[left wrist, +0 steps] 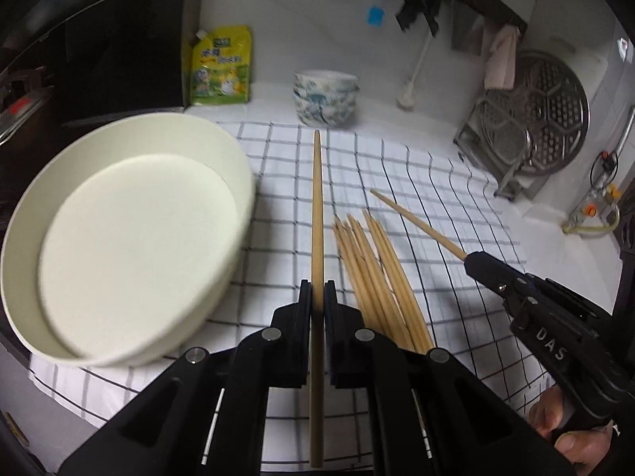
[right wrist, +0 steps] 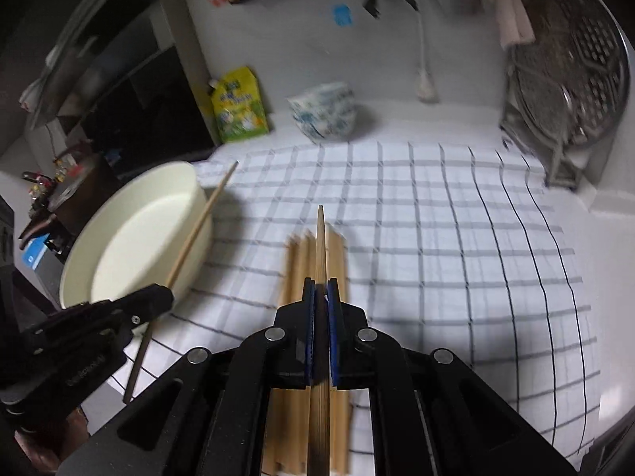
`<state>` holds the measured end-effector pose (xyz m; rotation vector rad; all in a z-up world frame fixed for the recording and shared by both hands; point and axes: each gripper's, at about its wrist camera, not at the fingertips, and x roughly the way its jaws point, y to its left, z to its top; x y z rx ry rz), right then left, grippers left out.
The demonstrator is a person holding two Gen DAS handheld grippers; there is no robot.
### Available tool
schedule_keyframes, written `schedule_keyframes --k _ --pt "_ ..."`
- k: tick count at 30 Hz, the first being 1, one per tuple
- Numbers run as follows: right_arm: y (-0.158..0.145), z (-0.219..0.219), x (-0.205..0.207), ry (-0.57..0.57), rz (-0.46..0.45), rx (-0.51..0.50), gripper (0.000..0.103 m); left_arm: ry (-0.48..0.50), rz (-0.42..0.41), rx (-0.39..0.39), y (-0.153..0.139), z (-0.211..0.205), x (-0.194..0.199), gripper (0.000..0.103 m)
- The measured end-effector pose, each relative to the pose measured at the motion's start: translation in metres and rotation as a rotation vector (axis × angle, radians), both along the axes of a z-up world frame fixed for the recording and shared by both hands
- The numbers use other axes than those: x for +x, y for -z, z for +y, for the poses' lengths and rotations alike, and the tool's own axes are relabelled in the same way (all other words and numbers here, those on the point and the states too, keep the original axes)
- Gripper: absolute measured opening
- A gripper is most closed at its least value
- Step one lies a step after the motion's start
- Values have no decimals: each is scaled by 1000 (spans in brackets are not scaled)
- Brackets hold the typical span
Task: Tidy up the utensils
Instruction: 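Carry the held chopsticks with both tools over the cream basin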
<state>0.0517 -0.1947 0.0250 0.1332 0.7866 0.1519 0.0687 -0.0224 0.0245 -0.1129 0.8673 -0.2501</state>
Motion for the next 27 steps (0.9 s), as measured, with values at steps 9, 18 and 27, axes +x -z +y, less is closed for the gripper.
schedule_keyframes --k 9,18,27 --pt "-50 81 31 -112 -122 -2 6 -104 -87 -8 -34 91 12 7" --pt "-14 180 73 -259 -19 -13 6 -162 4 32 -4 159 31 7" --pt "15 214 100 -283 100 -41 6 -174 89 31 30 182 53 7"
